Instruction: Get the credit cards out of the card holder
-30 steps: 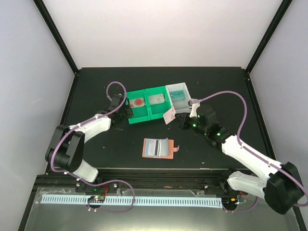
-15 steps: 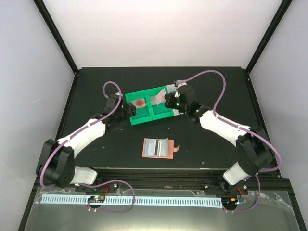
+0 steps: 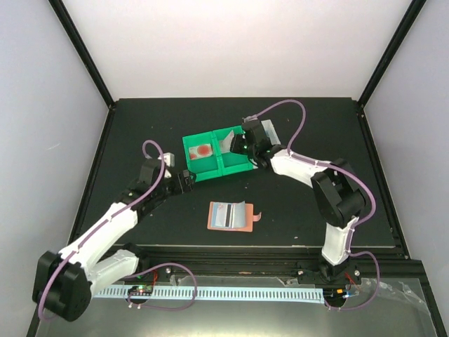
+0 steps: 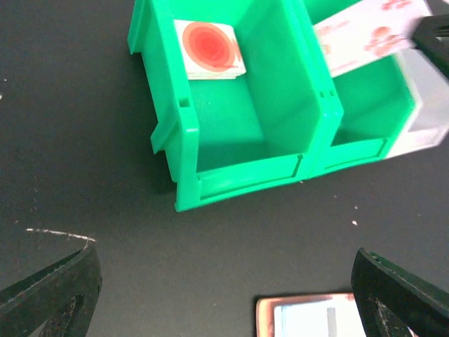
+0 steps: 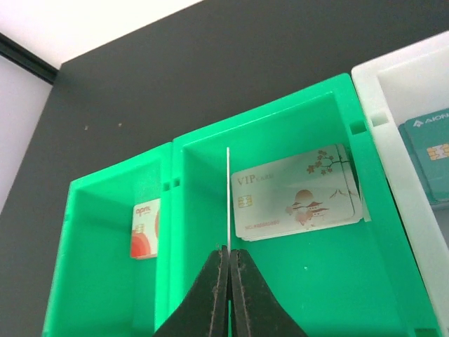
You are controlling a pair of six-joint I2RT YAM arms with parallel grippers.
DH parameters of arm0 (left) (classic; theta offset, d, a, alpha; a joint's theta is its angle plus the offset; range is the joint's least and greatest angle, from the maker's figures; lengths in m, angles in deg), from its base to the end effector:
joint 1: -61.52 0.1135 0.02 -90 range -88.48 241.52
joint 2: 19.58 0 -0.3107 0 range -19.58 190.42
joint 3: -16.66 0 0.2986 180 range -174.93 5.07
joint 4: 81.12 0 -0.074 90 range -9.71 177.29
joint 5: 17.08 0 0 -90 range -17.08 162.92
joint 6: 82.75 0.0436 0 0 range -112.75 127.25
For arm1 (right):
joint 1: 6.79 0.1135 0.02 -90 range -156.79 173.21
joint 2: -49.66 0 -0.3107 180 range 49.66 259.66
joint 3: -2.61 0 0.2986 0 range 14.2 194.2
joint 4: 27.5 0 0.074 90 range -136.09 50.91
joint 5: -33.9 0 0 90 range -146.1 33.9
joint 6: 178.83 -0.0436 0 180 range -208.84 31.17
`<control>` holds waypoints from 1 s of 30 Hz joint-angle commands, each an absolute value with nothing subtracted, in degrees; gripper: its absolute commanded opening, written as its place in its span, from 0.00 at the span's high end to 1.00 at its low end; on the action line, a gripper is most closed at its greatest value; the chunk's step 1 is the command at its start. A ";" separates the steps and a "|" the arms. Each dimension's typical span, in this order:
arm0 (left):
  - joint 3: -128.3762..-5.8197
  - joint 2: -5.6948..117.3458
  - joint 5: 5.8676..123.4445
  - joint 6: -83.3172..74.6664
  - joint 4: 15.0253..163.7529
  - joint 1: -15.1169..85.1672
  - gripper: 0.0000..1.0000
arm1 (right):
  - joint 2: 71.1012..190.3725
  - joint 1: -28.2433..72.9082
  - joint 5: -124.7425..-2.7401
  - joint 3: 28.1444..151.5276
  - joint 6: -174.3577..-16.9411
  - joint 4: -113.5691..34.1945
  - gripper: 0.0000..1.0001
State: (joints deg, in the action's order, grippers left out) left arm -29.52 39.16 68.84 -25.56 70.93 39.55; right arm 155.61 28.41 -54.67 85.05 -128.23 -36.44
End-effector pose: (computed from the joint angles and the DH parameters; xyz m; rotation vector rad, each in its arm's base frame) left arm 0.2210 -0.0925 0.2378 -0.1831 2.3367 -0.5710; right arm 0.3916 0.2749 0.2300 0.0969 2.2260 0.7194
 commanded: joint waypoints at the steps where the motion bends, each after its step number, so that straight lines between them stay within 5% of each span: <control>1: -25.81 30.81 64.65 -23.10 70.94 39.11 0.01 | 159.41 28.01 -52.76 88.93 -129.70 -35.95 0.99; 18: -20.07 25.24 53.67 -25.19 72.70 38.25 0.01 | 165.40 27.94 -49.13 97.25 -128.59 -44.20 0.83; 30: -17.04 28.10 49.43 -25.12 75.75 36.38 0.10 | 156.21 27.94 -52.72 94.01 -126.32 -51.45 0.77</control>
